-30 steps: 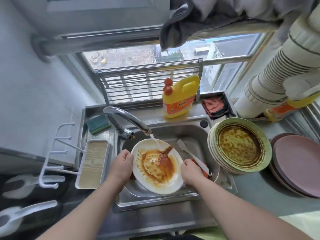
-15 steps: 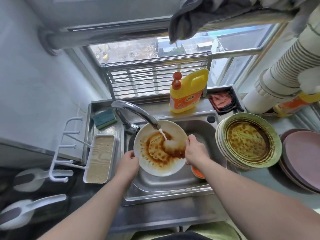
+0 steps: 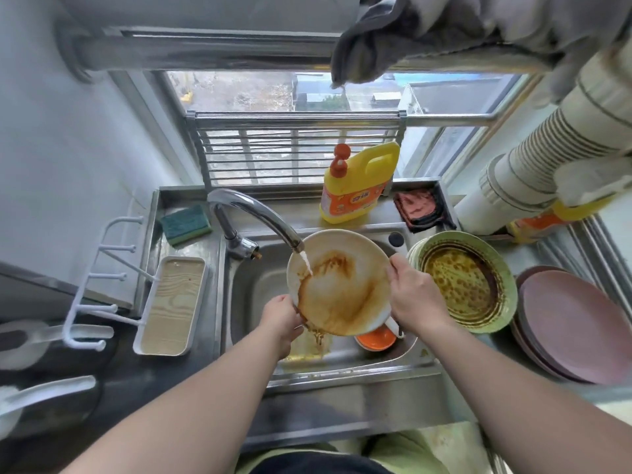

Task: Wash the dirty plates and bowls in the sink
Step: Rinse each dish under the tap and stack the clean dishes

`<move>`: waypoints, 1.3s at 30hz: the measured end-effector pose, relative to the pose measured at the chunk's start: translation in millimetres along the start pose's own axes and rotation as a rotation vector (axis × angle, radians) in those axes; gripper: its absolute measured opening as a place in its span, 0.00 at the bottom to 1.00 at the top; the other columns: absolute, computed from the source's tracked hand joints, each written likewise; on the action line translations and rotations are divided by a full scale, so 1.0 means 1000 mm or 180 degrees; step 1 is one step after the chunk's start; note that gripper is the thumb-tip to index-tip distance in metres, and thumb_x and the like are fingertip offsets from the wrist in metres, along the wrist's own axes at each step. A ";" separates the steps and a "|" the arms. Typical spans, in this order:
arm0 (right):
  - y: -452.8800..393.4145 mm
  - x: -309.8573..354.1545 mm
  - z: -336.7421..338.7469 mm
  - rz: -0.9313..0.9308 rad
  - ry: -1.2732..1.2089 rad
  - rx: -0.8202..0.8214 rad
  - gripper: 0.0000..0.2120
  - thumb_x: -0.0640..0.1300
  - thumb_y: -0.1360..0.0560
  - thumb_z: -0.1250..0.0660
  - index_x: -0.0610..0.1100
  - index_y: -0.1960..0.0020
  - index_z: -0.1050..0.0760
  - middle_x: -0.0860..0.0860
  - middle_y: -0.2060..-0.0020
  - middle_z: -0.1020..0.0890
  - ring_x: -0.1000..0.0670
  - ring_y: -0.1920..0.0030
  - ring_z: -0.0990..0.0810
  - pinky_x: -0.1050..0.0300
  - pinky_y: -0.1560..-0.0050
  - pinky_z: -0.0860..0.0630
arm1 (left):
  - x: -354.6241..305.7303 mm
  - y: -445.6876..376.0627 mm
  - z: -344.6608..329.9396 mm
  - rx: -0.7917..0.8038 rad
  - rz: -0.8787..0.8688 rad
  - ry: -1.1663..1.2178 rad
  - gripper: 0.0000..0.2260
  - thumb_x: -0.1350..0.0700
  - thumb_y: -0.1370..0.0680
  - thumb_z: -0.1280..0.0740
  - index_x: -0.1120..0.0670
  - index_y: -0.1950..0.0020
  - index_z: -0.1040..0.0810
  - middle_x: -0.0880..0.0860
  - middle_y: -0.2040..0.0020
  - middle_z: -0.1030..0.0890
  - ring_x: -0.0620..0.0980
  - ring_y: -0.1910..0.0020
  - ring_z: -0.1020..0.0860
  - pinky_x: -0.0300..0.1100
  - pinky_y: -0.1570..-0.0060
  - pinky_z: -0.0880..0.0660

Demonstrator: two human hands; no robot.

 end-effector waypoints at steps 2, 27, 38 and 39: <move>0.005 -0.002 0.008 0.0039 0.0005 -0.0081 0.13 0.54 0.12 0.48 0.49 0.49 0.33 0.43 0.61 0.21 0.36 0.58 0.23 0.41 0.56 0.24 | -0.001 -0.002 -0.008 0.0062 -0.0005 0.0138 0.10 0.56 0.14 0.42 0.53 0.44 0.21 0.54 0.50 0.15 0.54 0.49 0.19 0.44 0.52 0.21; 0.014 -0.058 -0.054 -0.1299 -0.0941 0.0215 0.08 0.57 0.18 0.44 0.61 0.54 0.28 0.46 0.57 0.17 0.37 0.59 0.15 0.34 0.55 0.16 | -0.017 0.004 0.029 -0.0267 -0.0628 -0.0497 0.11 0.51 0.18 0.36 0.59 0.48 0.20 0.59 0.54 0.17 0.55 0.59 0.20 0.54 0.57 0.19; -0.003 -0.026 -0.079 -0.1179 -0.1515 0.0720 0.11 0.55 0.15 0.44 0.53 0.51 0.29 0.45 0.54 0.18 0.41 0.60 0.15 0.46 0.63 0.15 | -0.036 0.025 0.051 -0.1158 -0.0882 -0.0943 0.06 0.49 0.19 0.34 0.48 0.49 0.18 0.53 0.51 0.15 0.54 0.54 0.19 0.48 0.58 0.23; -0.006 -0.027 -0.082 -0.1147 -0.1499 0.0780 0.11 0.57 0.15 0.45 0.55 0.52 0.29 0.47 0.55 0.18 0.42 0.60 0.15 0.41 0.58 0.15 | -0.035 0.027 0.053 -0.1226 -0.0853 -0.0944 0.06 0.50 0.18 0.35 0.48 0.49 0.18 0.53 0.50 0.15 0.54 0.54 0.20 0.47 0.58 0.24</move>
Point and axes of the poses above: each hand's wrist, its own y-axis away from the middle knuckle, its own z-axis out of the back of the hand, x = y × z, the point moved 4 cm from there along -y, towards the middle knuckle
